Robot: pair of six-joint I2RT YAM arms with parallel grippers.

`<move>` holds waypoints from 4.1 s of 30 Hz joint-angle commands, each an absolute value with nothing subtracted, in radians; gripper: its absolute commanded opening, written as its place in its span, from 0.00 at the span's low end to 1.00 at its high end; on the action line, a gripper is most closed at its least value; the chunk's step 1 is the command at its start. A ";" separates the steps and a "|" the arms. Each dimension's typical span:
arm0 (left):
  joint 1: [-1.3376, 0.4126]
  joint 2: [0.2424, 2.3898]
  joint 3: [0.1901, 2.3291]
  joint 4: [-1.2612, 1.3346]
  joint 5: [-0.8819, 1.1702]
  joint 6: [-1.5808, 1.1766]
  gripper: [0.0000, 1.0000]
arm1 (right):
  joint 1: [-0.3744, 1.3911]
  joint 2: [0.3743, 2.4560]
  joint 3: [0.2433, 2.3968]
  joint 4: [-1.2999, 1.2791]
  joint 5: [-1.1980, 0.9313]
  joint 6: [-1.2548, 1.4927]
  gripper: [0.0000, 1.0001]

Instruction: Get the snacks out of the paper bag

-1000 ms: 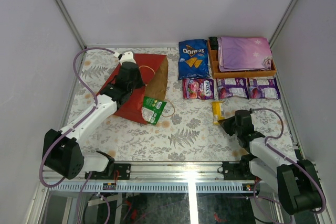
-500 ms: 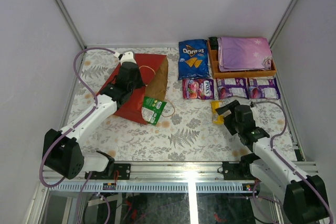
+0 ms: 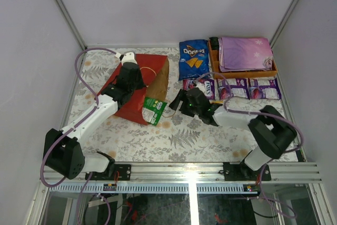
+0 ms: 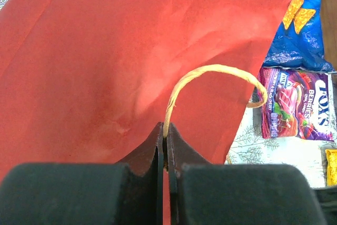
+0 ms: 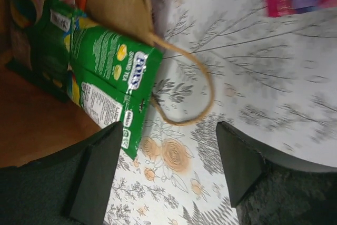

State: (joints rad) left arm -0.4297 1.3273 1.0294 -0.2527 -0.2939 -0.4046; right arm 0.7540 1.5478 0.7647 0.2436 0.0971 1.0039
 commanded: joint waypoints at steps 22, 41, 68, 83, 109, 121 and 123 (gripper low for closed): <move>-0.421 1.334 1.042 -0.258 -0.312 -0.375 0.00 | 0.790 1.962 0.972 0.634 -0.100 1.082 0.38; -0.420 1.338 1.045 -0.265 -0.329 -0.374 0.00 | 0.778 1.559 1.020 0.347 -0.106 0.990 0.00; -0.421 1.363 1.053 -0.260 -0.266 -0.388 0.00 | -0.241 0.913 0.947 -0.268 -0.211 0.781 0.00; -0.422 1.390 1.060 -0.254 -0.232 -0.388 0.00 | -0.391 0.924 0.735 -0.171 -0.357 0.831 0.00; -0.423 1.394 1.060 -0.256 -0.212 -0.382 0.00 | -0.391 0.606 0.563 -0.661 -0.019 0.831 0.00; -0.423 1.392 1.060 -0.258 -0.202 -0.380 0.00 | -0.393 0.801 0.680 -0.660 0.185 0.752 0.15; -0.423 1.393 1.059 -0.258 -0.195 -0.380 0.00 | -0.393 0.781 0.681 -0.655 0.225 0.783 0.83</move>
